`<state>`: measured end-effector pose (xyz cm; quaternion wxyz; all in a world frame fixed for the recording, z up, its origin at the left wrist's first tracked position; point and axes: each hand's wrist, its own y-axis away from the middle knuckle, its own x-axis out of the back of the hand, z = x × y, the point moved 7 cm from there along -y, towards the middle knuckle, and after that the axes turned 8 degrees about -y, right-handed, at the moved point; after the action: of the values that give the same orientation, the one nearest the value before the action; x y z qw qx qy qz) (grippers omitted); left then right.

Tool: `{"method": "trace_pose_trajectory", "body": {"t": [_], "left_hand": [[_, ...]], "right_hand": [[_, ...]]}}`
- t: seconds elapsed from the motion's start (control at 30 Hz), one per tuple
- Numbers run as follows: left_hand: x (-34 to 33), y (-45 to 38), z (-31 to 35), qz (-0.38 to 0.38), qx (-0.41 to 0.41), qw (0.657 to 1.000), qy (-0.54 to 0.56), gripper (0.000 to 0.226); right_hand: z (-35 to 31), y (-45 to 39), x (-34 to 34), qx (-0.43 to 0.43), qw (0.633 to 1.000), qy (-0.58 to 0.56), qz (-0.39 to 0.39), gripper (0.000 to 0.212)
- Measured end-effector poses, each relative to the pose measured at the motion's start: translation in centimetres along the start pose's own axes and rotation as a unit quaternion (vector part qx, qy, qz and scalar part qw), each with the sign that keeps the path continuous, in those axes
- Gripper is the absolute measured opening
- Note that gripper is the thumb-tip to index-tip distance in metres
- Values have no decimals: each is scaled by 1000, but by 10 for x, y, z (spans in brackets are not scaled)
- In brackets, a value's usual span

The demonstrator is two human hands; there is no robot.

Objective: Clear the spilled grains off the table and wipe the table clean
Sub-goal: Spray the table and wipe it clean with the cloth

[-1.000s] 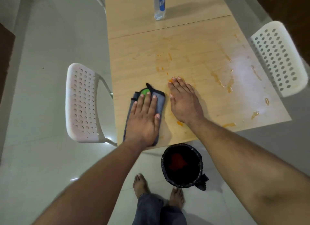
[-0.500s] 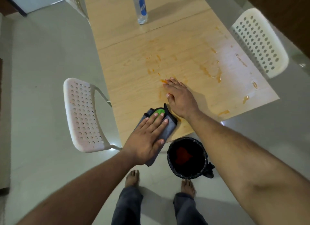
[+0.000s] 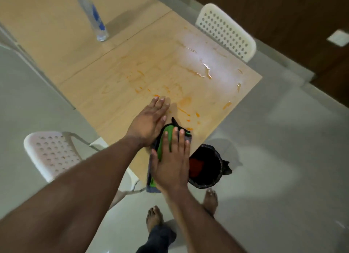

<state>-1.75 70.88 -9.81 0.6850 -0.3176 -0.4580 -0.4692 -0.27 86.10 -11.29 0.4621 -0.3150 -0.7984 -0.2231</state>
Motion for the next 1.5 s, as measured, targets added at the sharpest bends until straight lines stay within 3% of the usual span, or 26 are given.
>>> {"method": "trace_pose_trajectory", "body": {"t": [0.13,0.23,0.53,0.77,1.13,1.33,1.5], "left_hand": [[-9,-36,8,0,-14,1000,21,59],[-20,-44,10,4,-5,999,-43,62],[-32,-46,11,4,-2,991,-135,63],[-29,-44,12,-12,4,990,-141,64],[-37,-49,9,-3,9,990,-141,66],[-30,-53,12,-17,23,992,-119,69],[-34,-127,50,2,53,995,-82,68]], "right_hand": [[2,4,-2,-101,994,19,45,66],[27,6,8,-201,975,2,92,64],[82,-76,33,-310,941,-12,134,69],[27,-7,7,-280,953,-27,115,70],[133,-133,55,-303,939,-41,160,67],[97,-86,41,-299,944,-16,142,69],[83,-64,33,-299,944,-25,139,68]]}}
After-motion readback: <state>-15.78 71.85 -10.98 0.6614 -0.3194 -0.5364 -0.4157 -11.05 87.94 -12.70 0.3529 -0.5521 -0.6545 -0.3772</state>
